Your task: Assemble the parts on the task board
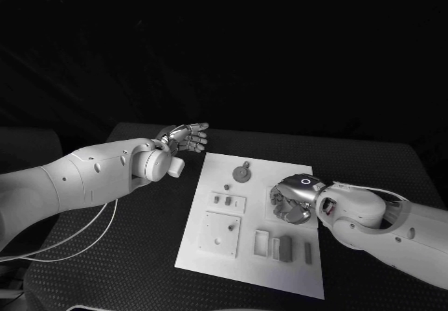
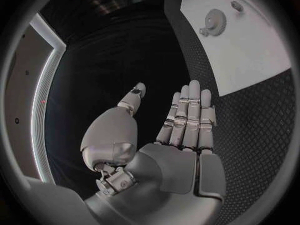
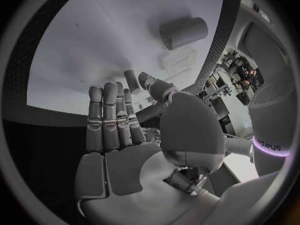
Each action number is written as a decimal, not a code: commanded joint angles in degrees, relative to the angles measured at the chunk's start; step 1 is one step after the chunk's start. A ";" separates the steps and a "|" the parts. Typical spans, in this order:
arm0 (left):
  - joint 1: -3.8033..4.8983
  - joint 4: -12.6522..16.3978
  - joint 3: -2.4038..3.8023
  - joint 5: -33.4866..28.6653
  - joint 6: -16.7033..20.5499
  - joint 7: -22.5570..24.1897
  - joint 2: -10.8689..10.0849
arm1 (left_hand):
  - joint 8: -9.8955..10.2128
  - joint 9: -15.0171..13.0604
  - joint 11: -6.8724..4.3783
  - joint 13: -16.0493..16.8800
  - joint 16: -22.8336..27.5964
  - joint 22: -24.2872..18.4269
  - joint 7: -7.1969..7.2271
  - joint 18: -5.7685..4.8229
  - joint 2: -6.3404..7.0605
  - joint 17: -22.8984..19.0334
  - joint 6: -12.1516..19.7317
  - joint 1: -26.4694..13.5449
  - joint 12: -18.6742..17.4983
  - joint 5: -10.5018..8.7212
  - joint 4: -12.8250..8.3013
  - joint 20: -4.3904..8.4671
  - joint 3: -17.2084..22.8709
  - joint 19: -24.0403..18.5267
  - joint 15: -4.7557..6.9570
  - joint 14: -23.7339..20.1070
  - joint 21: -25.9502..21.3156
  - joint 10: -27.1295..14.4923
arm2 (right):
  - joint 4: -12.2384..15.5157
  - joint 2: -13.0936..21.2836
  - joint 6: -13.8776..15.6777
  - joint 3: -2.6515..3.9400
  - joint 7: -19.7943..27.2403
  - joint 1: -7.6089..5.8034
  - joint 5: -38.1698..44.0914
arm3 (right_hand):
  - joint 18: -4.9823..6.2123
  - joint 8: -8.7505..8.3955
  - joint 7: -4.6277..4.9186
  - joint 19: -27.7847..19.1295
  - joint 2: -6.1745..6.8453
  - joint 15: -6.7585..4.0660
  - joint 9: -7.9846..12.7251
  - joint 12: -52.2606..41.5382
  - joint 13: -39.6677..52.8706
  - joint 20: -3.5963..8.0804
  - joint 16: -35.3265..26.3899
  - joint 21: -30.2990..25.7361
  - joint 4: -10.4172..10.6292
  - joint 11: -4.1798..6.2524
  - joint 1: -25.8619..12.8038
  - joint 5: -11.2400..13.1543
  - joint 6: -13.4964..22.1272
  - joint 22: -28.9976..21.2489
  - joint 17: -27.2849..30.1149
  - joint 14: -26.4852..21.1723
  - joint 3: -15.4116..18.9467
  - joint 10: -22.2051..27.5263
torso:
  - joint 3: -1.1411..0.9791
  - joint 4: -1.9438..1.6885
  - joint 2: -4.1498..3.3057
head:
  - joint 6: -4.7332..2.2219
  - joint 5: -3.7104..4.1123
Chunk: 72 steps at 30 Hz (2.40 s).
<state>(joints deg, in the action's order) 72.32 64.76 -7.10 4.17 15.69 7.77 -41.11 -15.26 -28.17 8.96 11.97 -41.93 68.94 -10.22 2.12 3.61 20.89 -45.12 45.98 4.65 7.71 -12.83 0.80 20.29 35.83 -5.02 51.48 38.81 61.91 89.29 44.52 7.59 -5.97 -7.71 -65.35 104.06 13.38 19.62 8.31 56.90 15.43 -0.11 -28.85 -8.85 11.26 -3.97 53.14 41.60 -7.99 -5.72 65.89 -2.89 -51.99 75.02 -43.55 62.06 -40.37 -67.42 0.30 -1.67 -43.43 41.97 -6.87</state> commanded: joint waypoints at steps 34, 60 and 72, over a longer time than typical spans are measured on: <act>0.08 -0.11 0.05 -0.24 -0.88 0.38 0.22 | -0.38 0.12 -0.26 -0.13 0.50 0.16 -0.09 0.75 -0.27 0.22 0.18 -0.40 0.19 0.05 0.00 -0.11 0.32 -0.08 -0.01 -0.07 -0.28 -0.02 | 2.34 0.31 4.10 0.52 1.29 0.26 3.62 | 1.62 2.57 -2.74 4.09 -3.59 -3.19 -0.51 -5.53 1.87 1.64 2.85 1.46 -1.44 3.09 3.94 0.11 -8.40 0.57 2.65 2.86 -6.94 -6.89 | 0.03 -0.02 0.09 | 0.54 -0.50; 0.08 -0.54 0.06 -0.38 -0.94 0.63 0.83 | -0.46 0.21 -0.27 -0.20 0.67 0.26 -0.02 0.72 -0.25 0.46 0.24 -1.18 0.22 -0.14 0.36 -0.15 0.12 -0.12 -0.04 -0.11 -0.41 -0.04 | 3.17 -9.47 11.34 3.08 6.34 1.05 -3.57 | 1.62 2.47 -2.79 4.82 -3.70 -3.36 -0.62 -5.72 1.97 2.00 2.96 1.56 -1.55 3.21 3.86 0.11 -8.52 0.47 3.20 3.36 -7.14 -6.91 | 0.12 -0.21 0.08 | 0.58 -3.50; 0.08 -0.55 0.06 -0.42 -1.16 0.58 1.43 | -0.50 0.23 -0.30 -0.21 0.73 0.28 0.01 0.74 -0.27 0.52 0.23 -1.28 0.24 -0.17 0.41 -0.13 0.14 -0.14 -0.04 -0.13 -0.45 -0.02 | 0.02 -14.78 10.28 1.30 6.63 5.45 1.47 | 1.62 2.41 -2.82 4.98 -3.51 -3.36 -0.69 -5.77 1.99 2.12 2.93 1.48 -1.81 3.22 4.03 0.11 -8.59 0.41 3.55 3.52 -7.53 -6.88 | 0.19 -0.28 0.03 | 1.46 -5.20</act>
<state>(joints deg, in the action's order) 72.32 64.12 -7.09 4.08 15.38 7.78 -39.74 -15.48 -28.01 8.96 11.83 -41.48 69.14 -10.22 2.10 3.39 21.36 -45.13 45.15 4.65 7.71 -12.70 0.80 20.41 35.83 -5.02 51.49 38.58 61.91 89.56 30.03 18.47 -4.69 -1.91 -60.06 103.50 13.29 21.95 5.56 61.42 12.21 -3.44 -29.45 -14.40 13.18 -1.94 56.11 43.02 -9.65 -2.45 69.11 -2.62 -60.19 74.97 -40.09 65.18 -47.54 -74.12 0.47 -1.97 -43.37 43.12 -11.72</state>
